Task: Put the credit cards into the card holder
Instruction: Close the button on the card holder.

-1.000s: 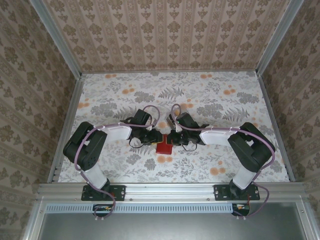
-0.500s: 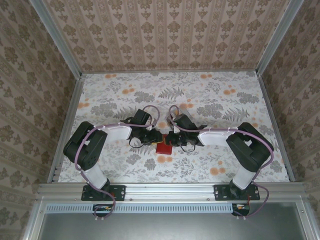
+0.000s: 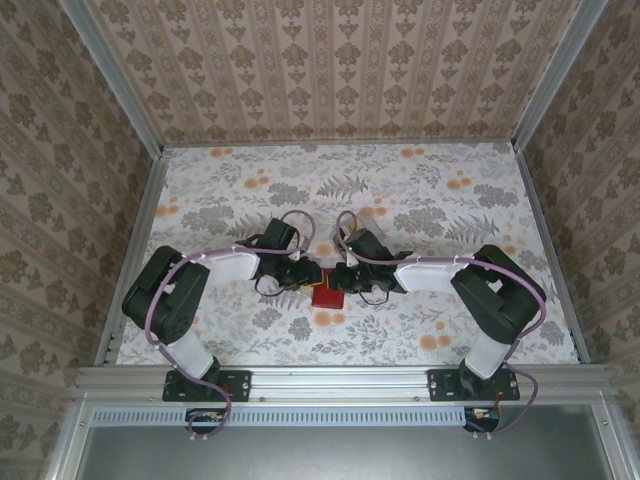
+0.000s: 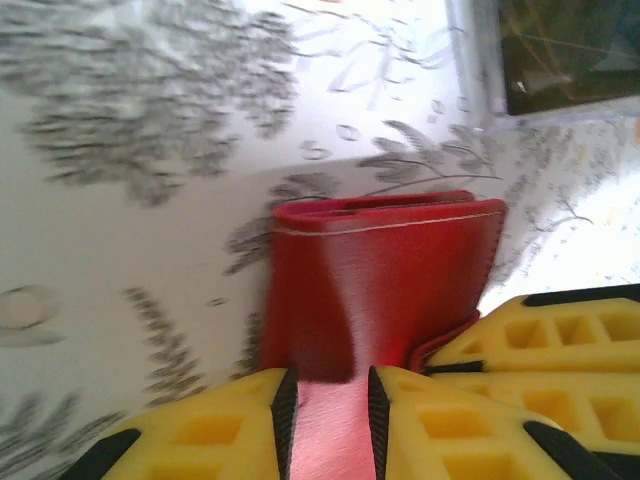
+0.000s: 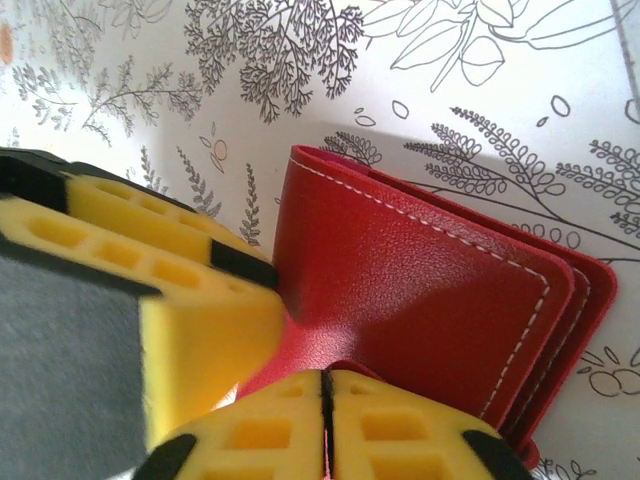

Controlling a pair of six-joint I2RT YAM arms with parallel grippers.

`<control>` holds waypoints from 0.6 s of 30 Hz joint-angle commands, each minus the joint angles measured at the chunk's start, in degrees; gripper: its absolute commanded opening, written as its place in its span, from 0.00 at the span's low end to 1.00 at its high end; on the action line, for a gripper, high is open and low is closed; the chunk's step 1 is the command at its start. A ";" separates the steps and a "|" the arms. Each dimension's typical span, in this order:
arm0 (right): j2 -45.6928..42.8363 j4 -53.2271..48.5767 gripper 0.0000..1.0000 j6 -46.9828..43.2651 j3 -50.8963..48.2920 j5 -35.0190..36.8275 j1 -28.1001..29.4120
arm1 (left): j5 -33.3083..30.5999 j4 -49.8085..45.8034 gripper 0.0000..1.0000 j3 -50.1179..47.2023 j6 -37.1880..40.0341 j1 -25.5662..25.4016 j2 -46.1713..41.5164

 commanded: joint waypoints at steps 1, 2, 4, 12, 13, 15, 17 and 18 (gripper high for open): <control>-1.19 -7.69 0.18 -0.91 1.75 3.34 1.01 | -5.75 -7.48 0.30 -0.31 1.10 2.21 -6.20; -2.24 -8.07 0.21 -1.14 2.44 3.70 1.04 | -7.16 -8.33 0.32 -0.26 0.96 2.63 -8.47; -4.49 -8.26 0.27 -1.62 3.18 4.47 1.04 | -9.36 -8.92 0.34 -0.53 0.66 3.44 -12.51; -17.22 -8.83 0.40 -7.34 3.26 9.91 0.36 | -16.63 -16.18 0.58 -0.06 7.28 7.74 -22.69; -19.63 -9.59 0.41 -9.28 3.20 11.65 0.30 | -18.65 -16.79 0.61 -0.06 8.36 7.72 -24.32; -24.15 -10.79 0.44 -13.35 2.77 16.23 0.25 | -22.94 -17.43 0.66 -0.34 10.12 7.66 -28.33; -29.73 -11.55 0.57 -16.93 1.63 22.52 0.25 | -27.79 -17.53 0.96 -0.47 12.46 7.61 -32.65; -32.56 -11.60 0.70 -18.40 0.91 25.36 0.25 | -29.67 -17.27 1.00 -0.46 13.92 7.58 -34.41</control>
